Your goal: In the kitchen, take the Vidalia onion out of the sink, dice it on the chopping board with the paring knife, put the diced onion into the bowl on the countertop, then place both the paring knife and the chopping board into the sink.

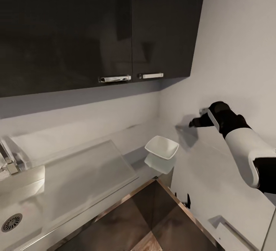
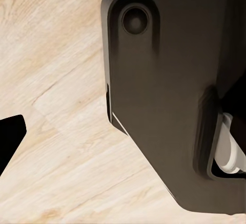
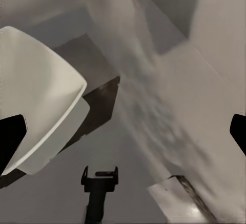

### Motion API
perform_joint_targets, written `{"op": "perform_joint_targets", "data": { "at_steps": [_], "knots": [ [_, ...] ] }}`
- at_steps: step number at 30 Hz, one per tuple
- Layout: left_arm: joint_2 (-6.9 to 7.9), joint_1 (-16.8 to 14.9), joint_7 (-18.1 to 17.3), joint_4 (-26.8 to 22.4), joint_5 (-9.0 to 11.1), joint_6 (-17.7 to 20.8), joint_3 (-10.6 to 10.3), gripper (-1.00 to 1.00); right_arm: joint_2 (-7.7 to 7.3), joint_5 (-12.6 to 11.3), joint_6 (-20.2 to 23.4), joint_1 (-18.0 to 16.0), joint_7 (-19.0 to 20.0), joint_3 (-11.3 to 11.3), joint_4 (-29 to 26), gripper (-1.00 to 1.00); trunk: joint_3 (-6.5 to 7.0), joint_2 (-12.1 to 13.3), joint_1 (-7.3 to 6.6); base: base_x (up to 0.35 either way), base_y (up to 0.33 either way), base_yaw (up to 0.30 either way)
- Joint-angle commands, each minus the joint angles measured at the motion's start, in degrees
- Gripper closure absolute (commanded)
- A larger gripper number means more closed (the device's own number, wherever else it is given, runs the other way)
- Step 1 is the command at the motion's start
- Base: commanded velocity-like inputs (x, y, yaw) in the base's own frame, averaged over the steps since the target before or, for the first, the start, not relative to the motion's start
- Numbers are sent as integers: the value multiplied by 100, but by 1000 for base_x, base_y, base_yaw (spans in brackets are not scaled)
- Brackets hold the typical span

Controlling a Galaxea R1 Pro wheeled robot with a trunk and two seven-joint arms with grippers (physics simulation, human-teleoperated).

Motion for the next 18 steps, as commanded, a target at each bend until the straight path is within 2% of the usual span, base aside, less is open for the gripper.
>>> {"op": "perform_joint_targets", "data": {
  "at_steps": [1,8,13,18],
  "knots": [
    [-2,-9,-31,18,61,-13,-46,-100,9,59,17,-6,60,29,58,-100,-18,-12,3,0,0,0],
    [-9,-11,-31,18,61,-13,-46,-100,154,58,13,-4,65,29,341,-100,-79,-12,3,0,0,0],
    [-9,-10,-31,18,61,-13,-46,-100,171,58,-34,-8,65,29,547,-100,-125,-12,3,0,0,0],
    [-9,-10,-31,18,61,-13,-46,-100,160,58,-309,-5,65,18,569,-100,-171,-12,3,0,0,0]
  ]
}}
